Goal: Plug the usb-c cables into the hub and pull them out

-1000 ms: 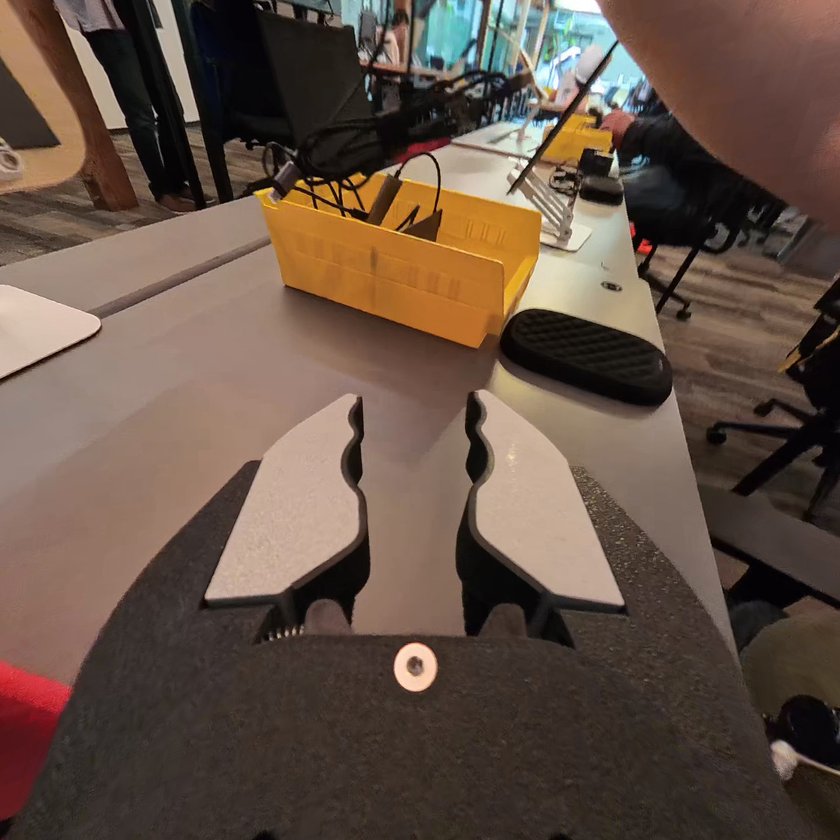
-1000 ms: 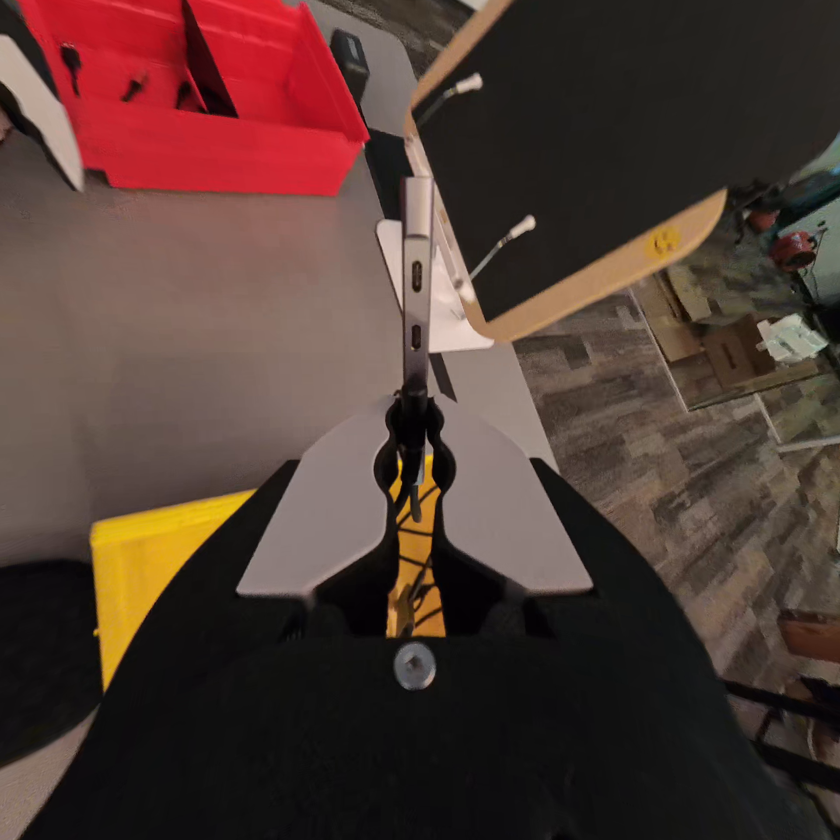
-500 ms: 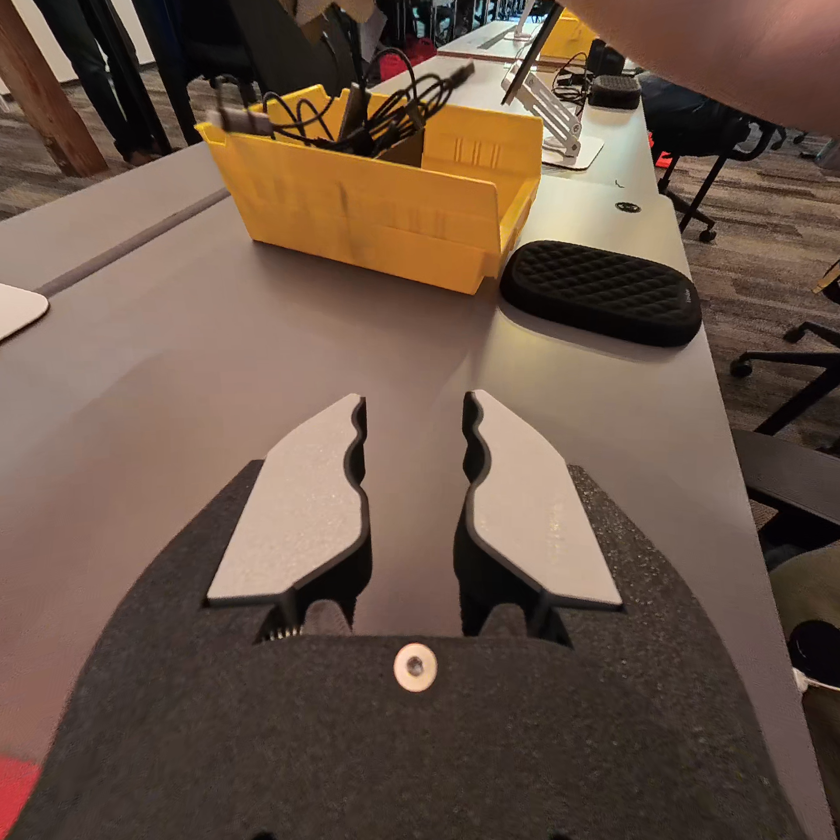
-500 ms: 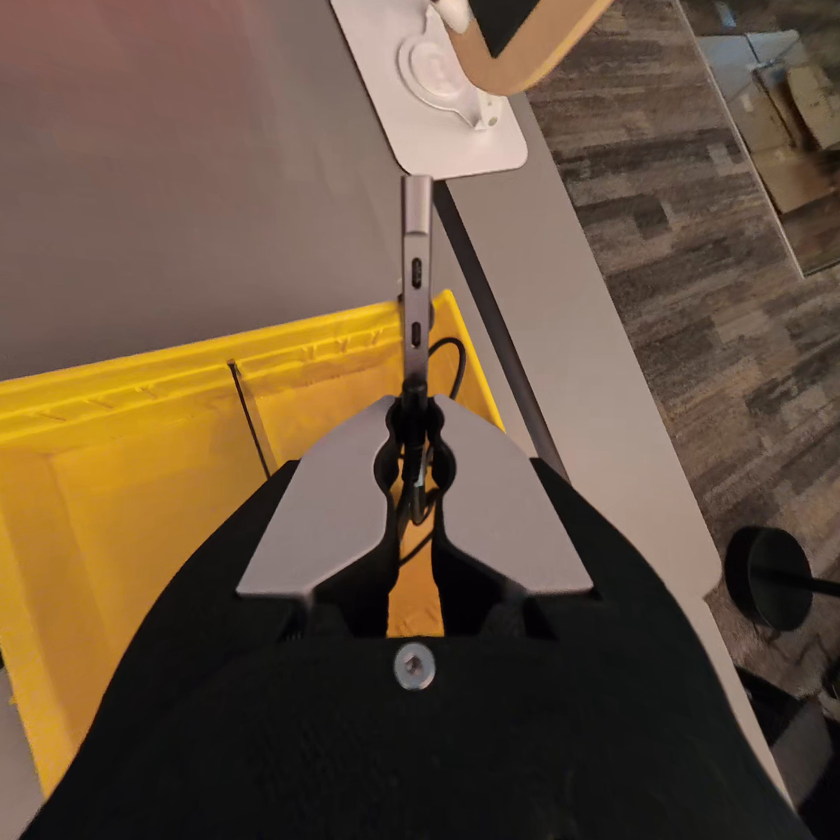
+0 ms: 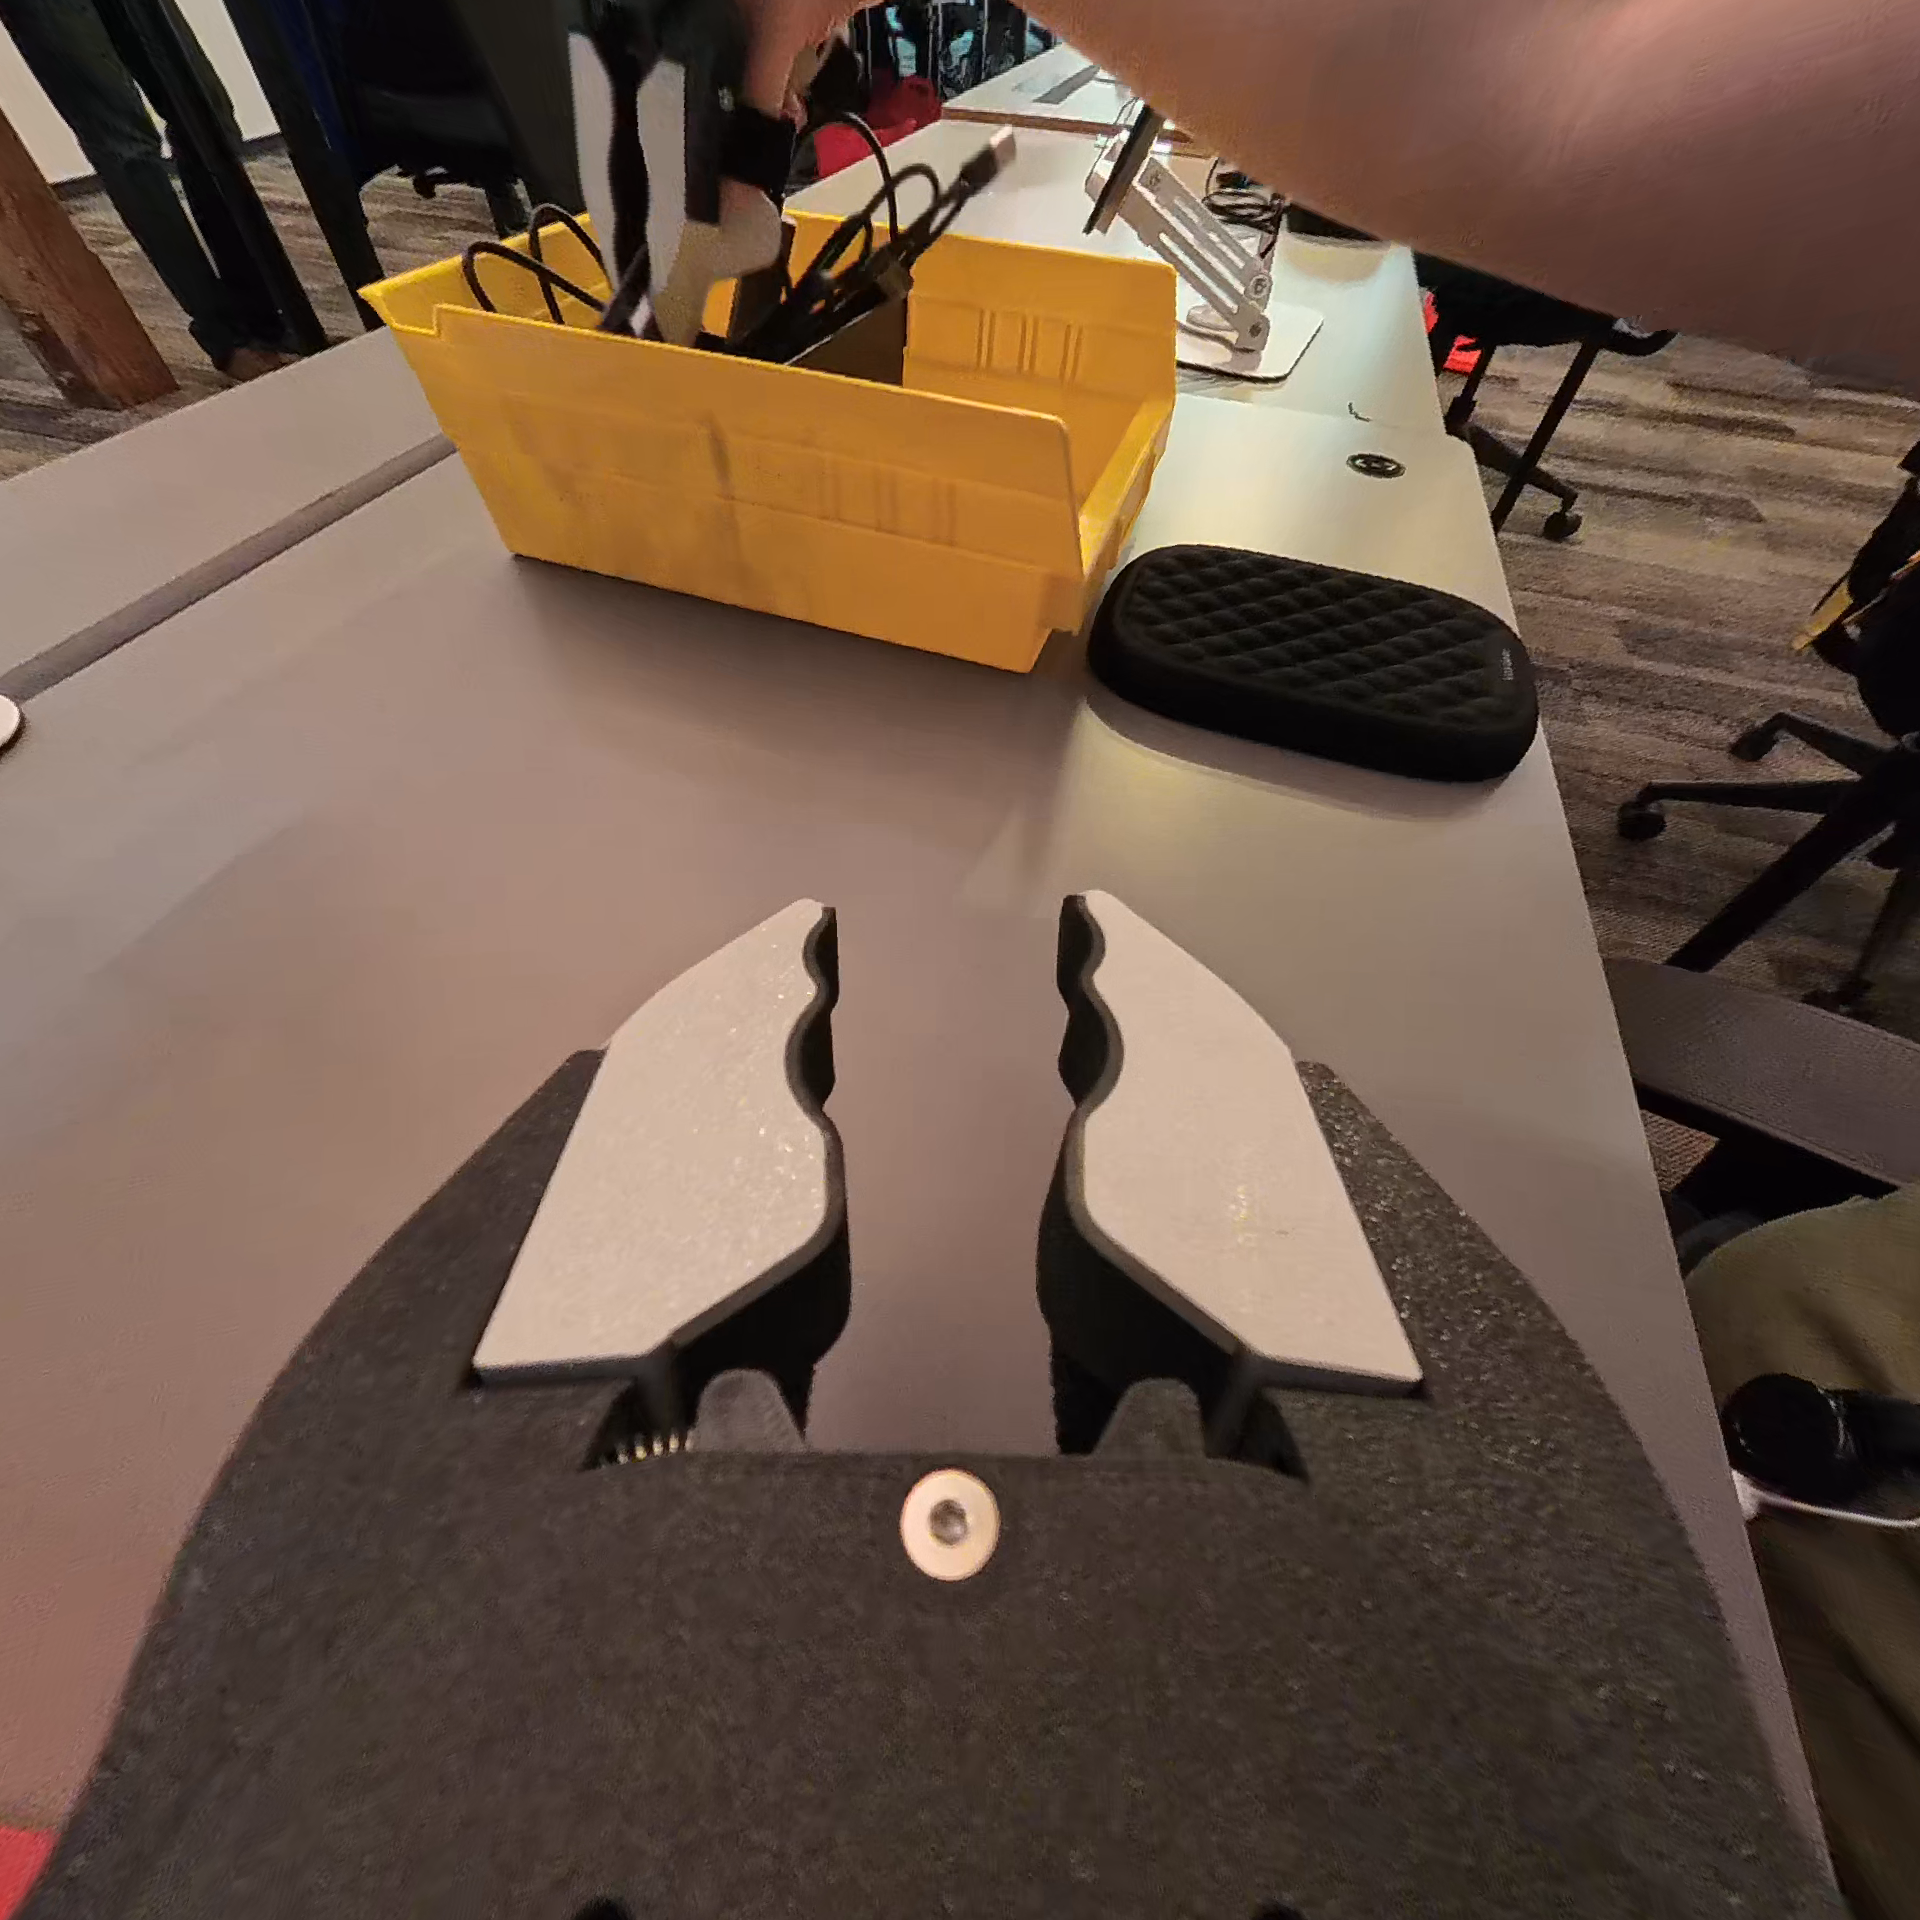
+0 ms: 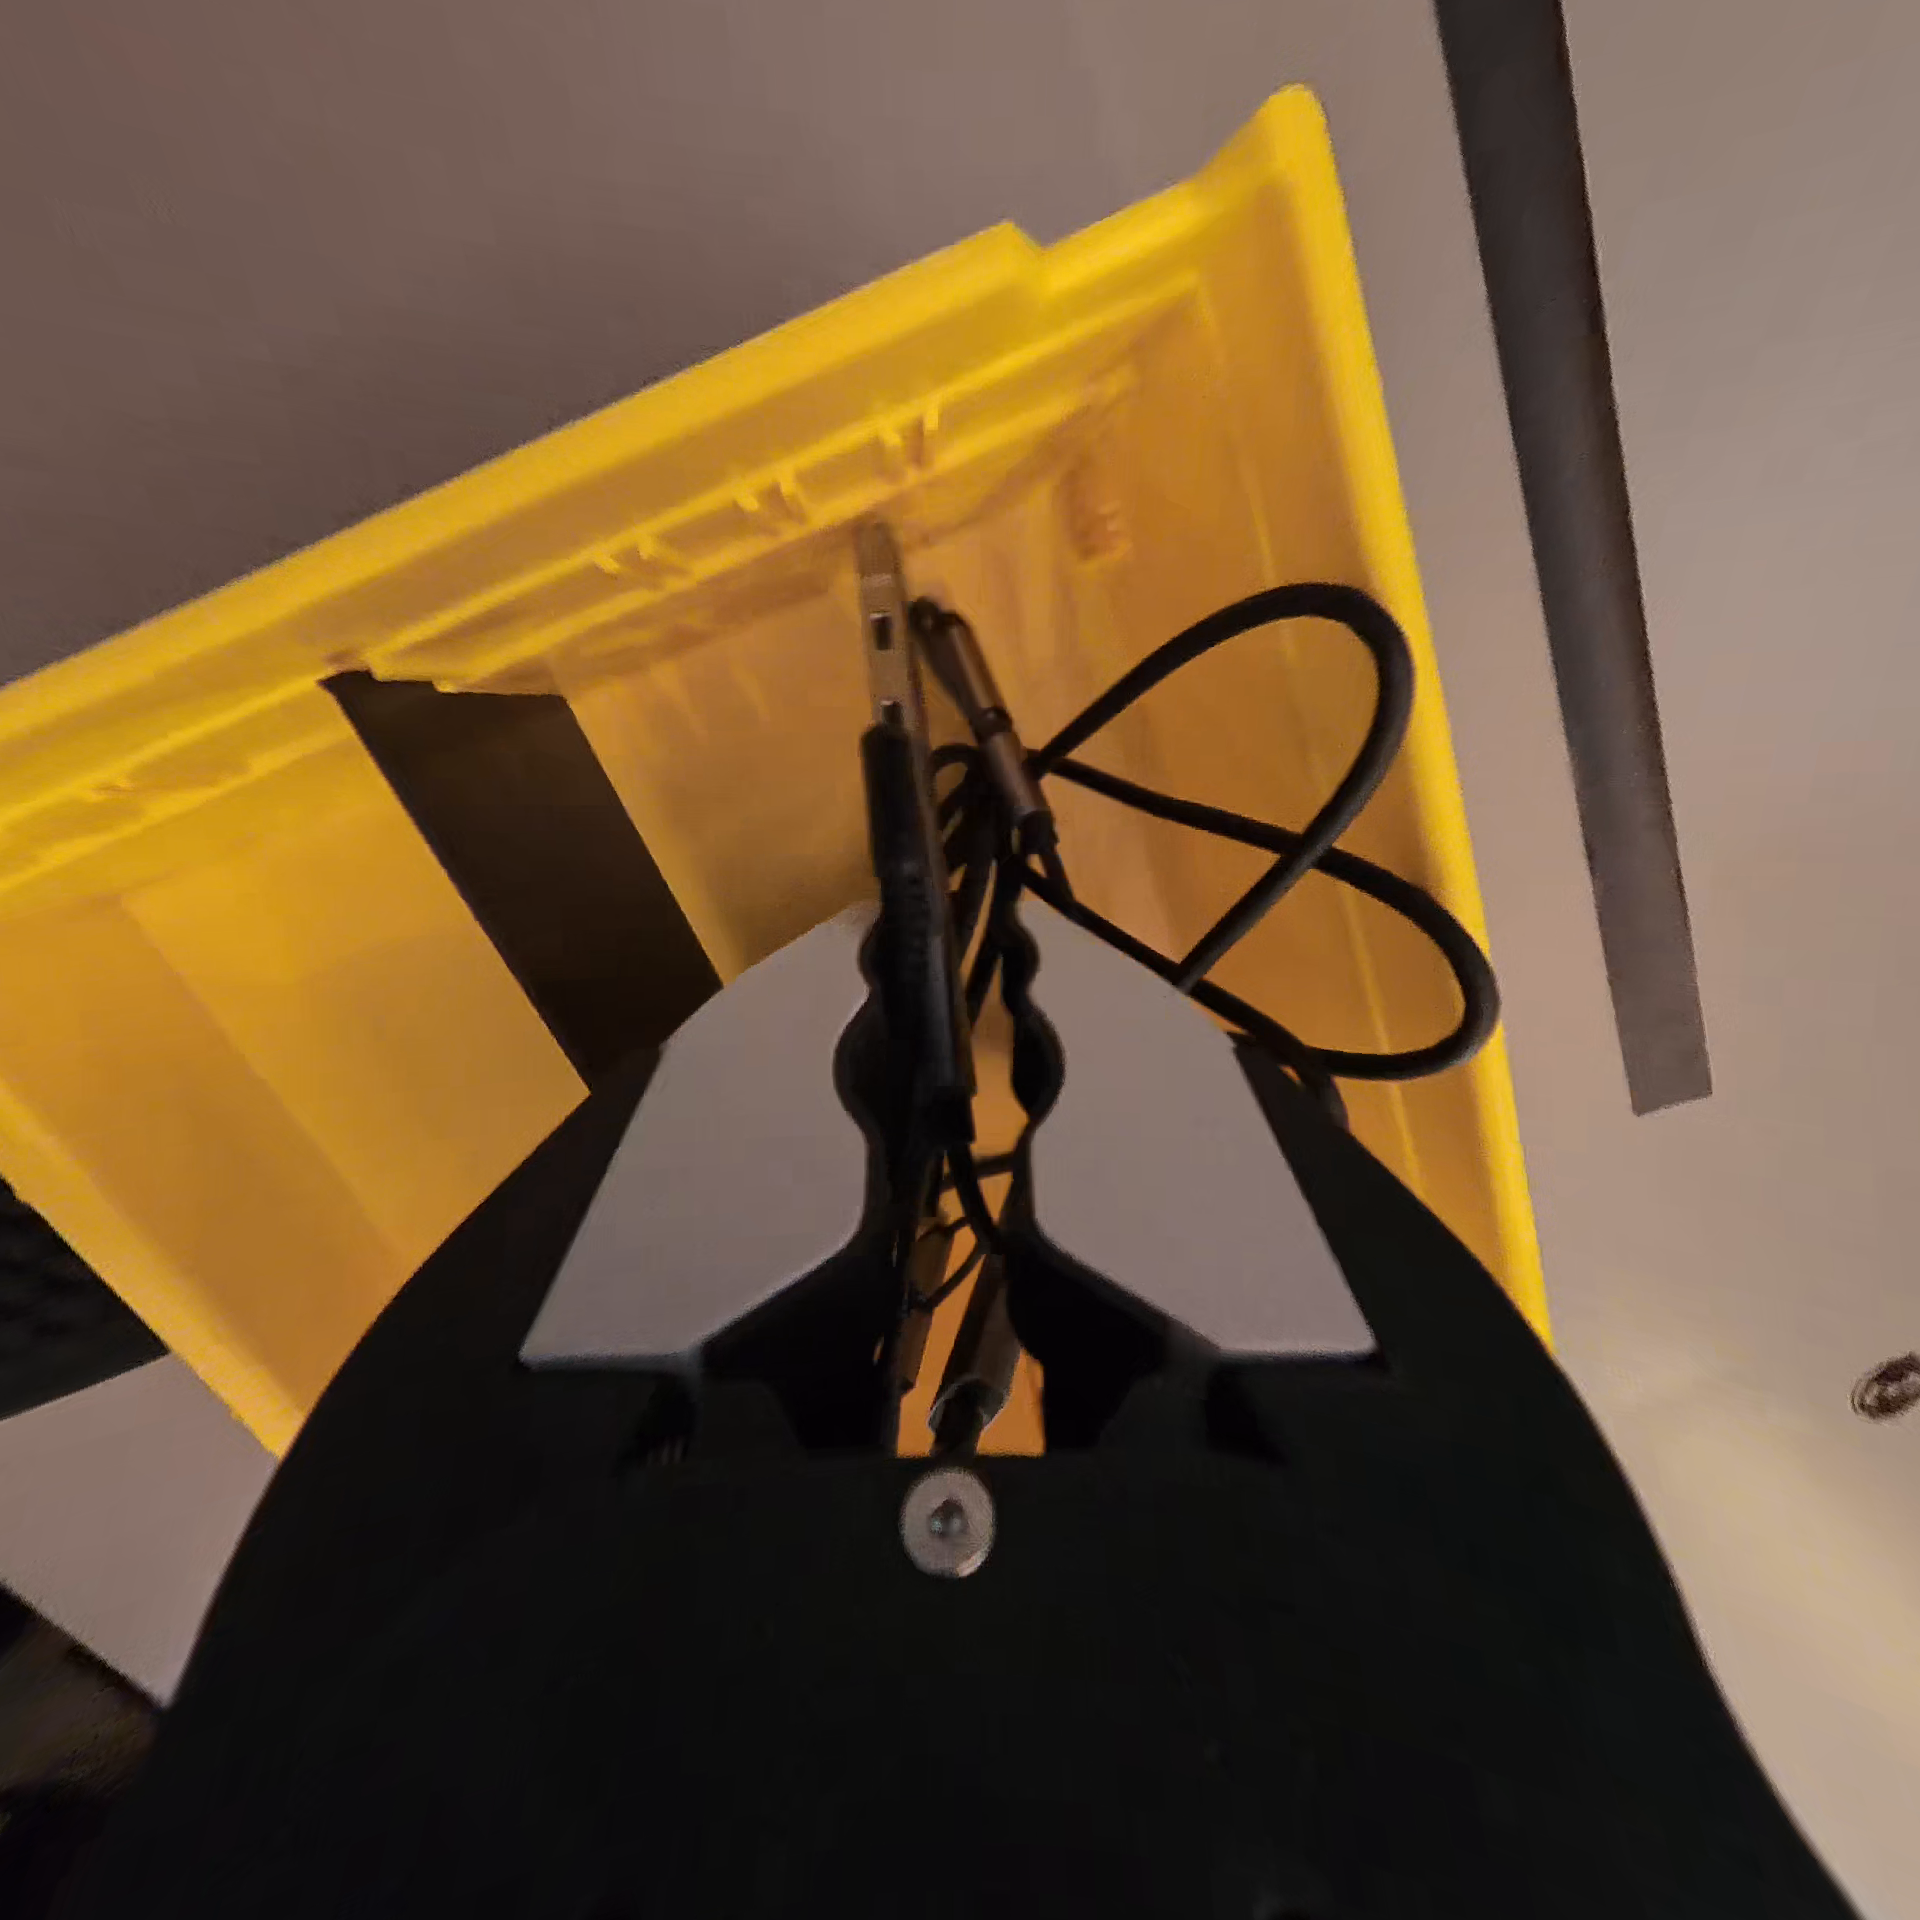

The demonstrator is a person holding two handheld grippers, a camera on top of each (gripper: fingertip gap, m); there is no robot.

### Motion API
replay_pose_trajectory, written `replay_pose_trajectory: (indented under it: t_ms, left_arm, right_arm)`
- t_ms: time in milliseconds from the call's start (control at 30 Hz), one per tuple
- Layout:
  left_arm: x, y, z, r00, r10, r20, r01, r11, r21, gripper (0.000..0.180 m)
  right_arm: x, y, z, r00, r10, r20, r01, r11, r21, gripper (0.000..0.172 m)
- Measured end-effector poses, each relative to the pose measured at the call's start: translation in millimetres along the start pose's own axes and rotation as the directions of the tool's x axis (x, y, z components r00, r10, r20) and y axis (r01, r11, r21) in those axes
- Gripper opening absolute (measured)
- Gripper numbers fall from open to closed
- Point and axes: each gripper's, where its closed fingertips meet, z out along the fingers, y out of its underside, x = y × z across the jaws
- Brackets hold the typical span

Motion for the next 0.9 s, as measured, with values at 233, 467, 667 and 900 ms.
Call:
replay_pose_trajectory:
  t_ms: [233, 467, 667, 900]
  left_arm:
    - [2.5, -5.8, -3.8, 1.000, -0.025, -0.015, 0.026, 0.999, 0.025, 0.040]
    - [1.9, -11.2, -8.3, 1.000, -0.006, 0.006, 0.006, 1.000, 0.019, 0.041]
    - [-42.7, -35.0, -50.5, 0.969, -0.128, 0.209, 0.122, 0.992, 0.040, 0.041]
    - [-131.8, -1.9, -213.3, 0.634, -0.178, 0.753, 0.402, 0.907, -0.125, 0.052]
  right_arm:
    - [-13.1, -19.4, -62.8, 0.983, 0.055, -0.175, -0.017, 0.978, 0.210, 0.030]
    - [-52.6, 68.4, -160.2, 0.642, 0.737, -0.212, -0.439, 0.581, 0.685, 0.054]
    - [-66.4, 156.8, -122.3, 0.440, 0.897, -0.040, -0.760, 0.395, 0.515, 0.038]
    - [-65.8, 160.7, -54.7, 0.492, 0.867, 0.079, -0.844, 0.453, 0.287, 0.030]
